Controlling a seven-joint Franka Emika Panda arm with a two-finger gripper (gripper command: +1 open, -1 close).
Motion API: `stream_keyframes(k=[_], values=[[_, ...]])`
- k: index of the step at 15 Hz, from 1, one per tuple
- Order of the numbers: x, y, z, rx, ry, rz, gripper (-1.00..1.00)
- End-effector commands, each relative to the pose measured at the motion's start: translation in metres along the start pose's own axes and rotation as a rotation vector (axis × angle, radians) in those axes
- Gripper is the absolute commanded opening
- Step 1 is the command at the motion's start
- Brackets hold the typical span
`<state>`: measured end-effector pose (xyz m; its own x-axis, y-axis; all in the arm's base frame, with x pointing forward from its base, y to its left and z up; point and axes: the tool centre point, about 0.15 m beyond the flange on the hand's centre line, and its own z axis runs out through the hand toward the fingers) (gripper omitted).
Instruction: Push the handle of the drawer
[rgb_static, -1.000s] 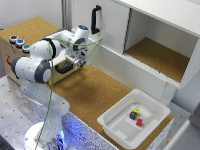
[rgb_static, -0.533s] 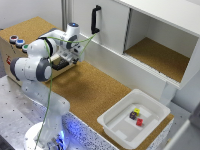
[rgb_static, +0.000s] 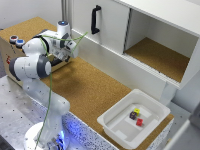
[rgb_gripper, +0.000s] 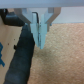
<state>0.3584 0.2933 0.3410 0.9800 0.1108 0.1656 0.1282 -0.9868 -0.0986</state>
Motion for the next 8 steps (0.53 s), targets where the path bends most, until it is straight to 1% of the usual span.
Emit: stream_keyframes(k=[1,2,3,4,5,6,7,8], values=[[0.02,-0.035,0.002,0.049,-0.075,-0.01,-1.0],[0.021,-0.037,-0.007,0.061,-0.075,-0.012,-1.0],[0.02,-0.036,-0.03,0.074,-0.067,-0.018,-1.0],[0.018,-0.036,-0.048,0.074,-0.055,-0.036,1.0],[0.013,-0.031,-0.079,0.062,-0.038,-0.05,1.0],[0.008,-0.028,-0.1,0.035,-0.021,-0.064,1.0],[0.004,-0.026,-0.118,0.003,-0.006,-0.09,1.0],[0.002,-0.024,-0.131,-0.017,0.009,-0.117,1.0]])
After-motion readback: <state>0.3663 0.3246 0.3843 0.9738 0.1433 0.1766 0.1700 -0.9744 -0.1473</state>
